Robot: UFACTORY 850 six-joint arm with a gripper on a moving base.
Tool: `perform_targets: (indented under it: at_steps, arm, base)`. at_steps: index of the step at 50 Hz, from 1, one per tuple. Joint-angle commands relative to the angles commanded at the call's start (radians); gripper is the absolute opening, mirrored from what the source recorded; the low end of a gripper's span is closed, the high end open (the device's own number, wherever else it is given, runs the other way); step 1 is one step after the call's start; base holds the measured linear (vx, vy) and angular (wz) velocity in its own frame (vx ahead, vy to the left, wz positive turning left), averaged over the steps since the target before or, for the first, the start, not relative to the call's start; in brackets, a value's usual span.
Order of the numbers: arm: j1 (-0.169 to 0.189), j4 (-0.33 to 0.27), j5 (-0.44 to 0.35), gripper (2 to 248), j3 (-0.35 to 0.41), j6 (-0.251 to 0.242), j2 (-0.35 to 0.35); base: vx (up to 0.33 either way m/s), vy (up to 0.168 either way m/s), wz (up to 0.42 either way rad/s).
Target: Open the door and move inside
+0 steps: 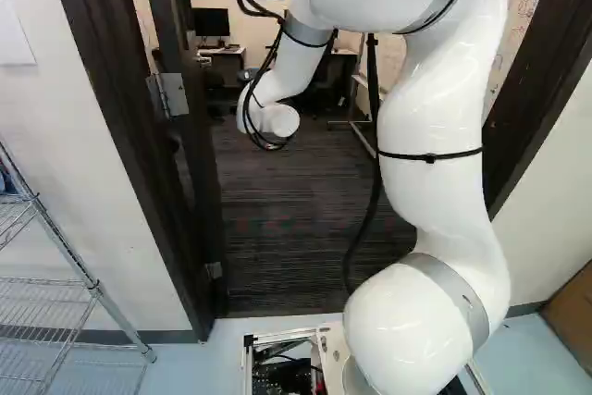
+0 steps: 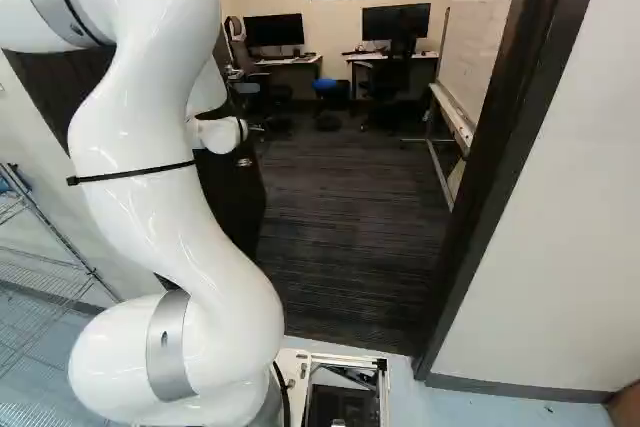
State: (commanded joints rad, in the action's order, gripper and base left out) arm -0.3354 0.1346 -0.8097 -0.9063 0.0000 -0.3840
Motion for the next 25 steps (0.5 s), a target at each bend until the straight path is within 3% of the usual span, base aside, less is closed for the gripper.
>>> perform_targets:
  at_steps: [25]
  arm:
    - [0.043, -0.042, 0.0, 247, 0.069, 0.0, 0.056]
  base:
    - [0.0, 0.0, 0.0]
